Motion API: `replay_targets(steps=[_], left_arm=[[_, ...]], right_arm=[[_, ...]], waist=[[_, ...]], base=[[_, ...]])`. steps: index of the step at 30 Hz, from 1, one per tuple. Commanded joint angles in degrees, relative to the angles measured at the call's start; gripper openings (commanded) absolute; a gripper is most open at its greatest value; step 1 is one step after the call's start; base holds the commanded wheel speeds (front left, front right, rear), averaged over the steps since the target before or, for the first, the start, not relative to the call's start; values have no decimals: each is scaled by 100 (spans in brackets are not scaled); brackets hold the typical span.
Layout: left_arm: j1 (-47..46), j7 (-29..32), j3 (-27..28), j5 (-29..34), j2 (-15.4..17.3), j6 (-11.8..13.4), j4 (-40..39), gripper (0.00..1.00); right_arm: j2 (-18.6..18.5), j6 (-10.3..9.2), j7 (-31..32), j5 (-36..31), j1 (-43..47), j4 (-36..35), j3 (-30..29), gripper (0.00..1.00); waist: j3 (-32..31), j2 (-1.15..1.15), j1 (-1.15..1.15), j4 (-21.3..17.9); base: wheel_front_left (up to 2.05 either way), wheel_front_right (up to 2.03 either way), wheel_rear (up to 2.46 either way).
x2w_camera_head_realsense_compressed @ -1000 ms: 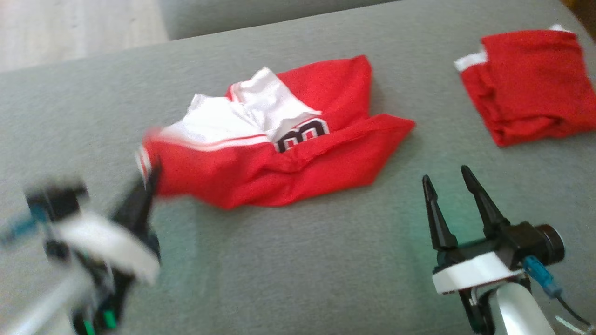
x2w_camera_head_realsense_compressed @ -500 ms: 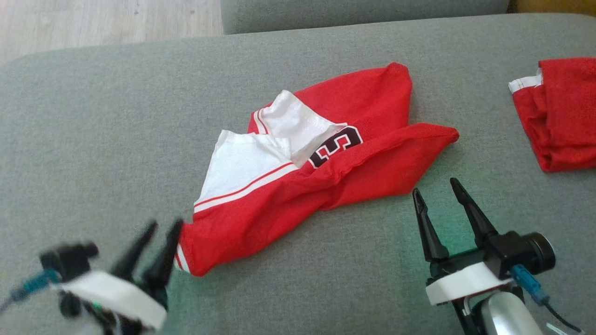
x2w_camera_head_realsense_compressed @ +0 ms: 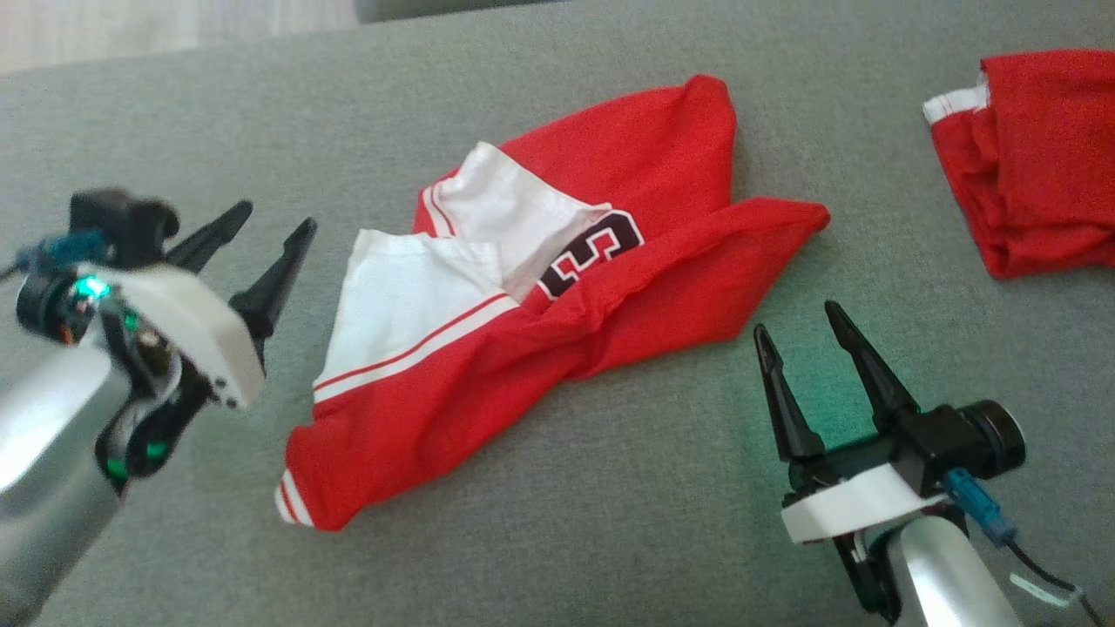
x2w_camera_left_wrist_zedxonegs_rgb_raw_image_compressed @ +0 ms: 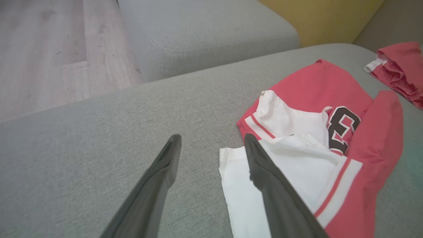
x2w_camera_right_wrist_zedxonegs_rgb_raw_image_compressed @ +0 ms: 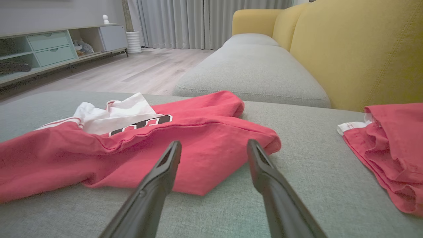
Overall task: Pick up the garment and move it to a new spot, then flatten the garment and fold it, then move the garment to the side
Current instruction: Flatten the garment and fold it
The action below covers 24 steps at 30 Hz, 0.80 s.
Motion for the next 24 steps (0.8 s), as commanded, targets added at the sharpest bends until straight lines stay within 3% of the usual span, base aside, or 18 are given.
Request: replay_targets(steps=[1, 12, 23, 24], left_arm=[[-552, 238, 188, 62, 71, -149, 138, 100], [-1237, 1377, -276, 76, -305, -569, 1429, 100], [-1175, 1591, -382, -245, -374, -737, 1633, 100], [-1165, 1620, -421, -253, -385, -747, 1634, 89]], right_arm=[[-30, -4, -22, -11, -183, -186, 168, 100], [-14, -4, -22, 88, -460, -181, 270, 100], [-12, -4, -22, 190, -502, -177, 293, 100], [-12, -4, -22, 197, -514, -171, 299, 100]], waist=[[189, 0, -1, -140], [572, 0, -1, -503], [600, 0, -1, -638], [603, 0, -1, -650]], base=[[0, 0, 0], [0, 0, 0], [0, 0, 0], [0, 0, 0]])
